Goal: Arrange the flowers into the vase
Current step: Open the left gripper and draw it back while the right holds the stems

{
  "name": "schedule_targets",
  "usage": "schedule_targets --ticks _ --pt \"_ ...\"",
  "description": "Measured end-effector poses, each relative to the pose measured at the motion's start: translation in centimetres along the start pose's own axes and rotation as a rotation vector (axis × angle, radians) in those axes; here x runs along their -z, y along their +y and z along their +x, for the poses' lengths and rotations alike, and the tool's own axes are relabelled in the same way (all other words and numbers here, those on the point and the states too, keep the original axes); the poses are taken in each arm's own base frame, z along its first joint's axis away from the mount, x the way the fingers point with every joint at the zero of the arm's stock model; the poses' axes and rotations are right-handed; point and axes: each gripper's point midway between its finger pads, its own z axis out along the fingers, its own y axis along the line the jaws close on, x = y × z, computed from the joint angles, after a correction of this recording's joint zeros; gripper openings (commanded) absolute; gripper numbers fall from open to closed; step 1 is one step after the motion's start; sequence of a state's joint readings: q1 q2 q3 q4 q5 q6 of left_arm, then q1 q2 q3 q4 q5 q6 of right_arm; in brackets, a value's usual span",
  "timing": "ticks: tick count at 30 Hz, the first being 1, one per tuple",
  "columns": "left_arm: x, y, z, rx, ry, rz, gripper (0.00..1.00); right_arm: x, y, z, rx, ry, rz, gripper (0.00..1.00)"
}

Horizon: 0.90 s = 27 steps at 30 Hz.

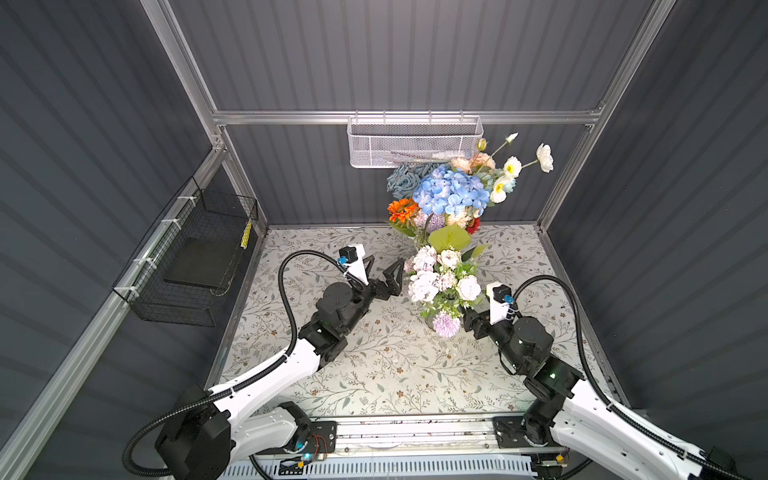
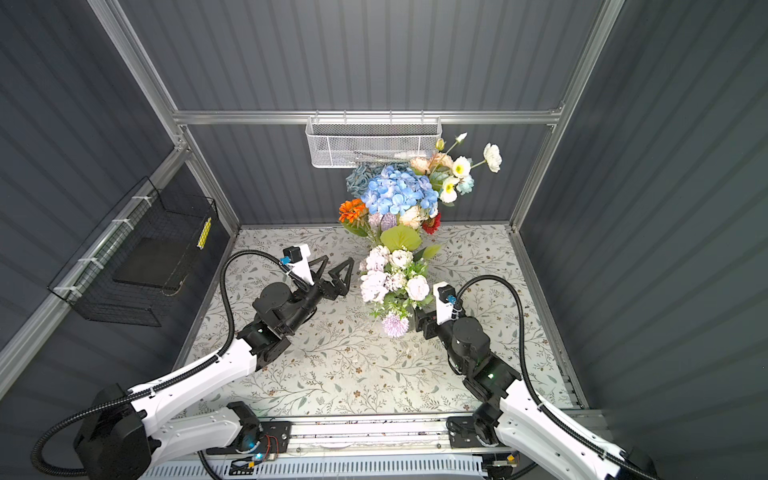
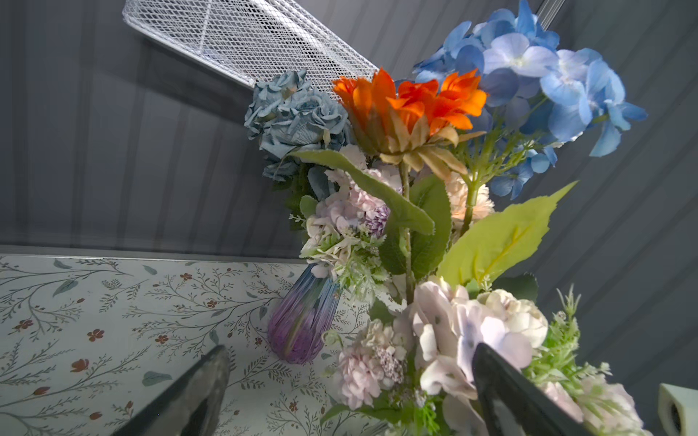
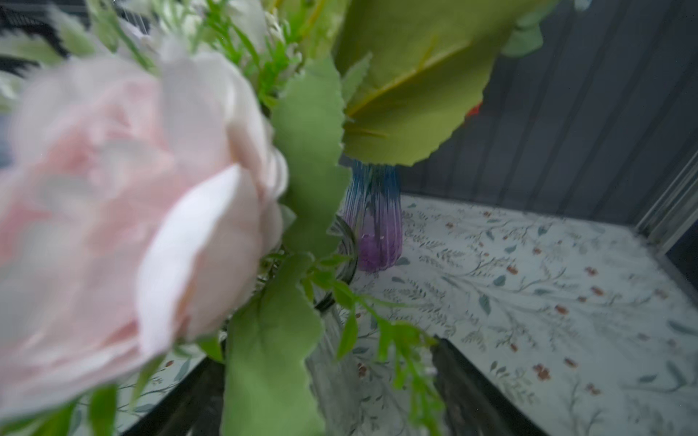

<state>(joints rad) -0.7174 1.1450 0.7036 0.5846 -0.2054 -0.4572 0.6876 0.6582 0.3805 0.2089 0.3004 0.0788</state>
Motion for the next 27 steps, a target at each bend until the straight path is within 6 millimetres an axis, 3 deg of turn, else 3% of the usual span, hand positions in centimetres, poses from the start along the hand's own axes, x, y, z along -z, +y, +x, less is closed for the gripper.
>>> schedule_targets --ticks 8,14,17,27 --pt "0.0 4.7 -0.6 0.076 -0.015 -0.133 1.0 -0.3 1.6 4.2 0.018 0.123 -0.094 0.99" --pt "0.2 5.8 0.2 0.105 0.001 -0.161 1.0 -1.5 2.4 7.1 0.038 0.139 -0.133 0.99" --pt "0.2 5.8 0.2 0.107 0.0 -0.161 1.0 -2.6 2.9 7.6 0.063 0.127 -0.144 0.99" --pt "1.1 5.9 -0.3 0.107 -0.012 -0.169 1.0 -6.0 3.3 6.4 0.107 -0.007 -0.136 0.98"
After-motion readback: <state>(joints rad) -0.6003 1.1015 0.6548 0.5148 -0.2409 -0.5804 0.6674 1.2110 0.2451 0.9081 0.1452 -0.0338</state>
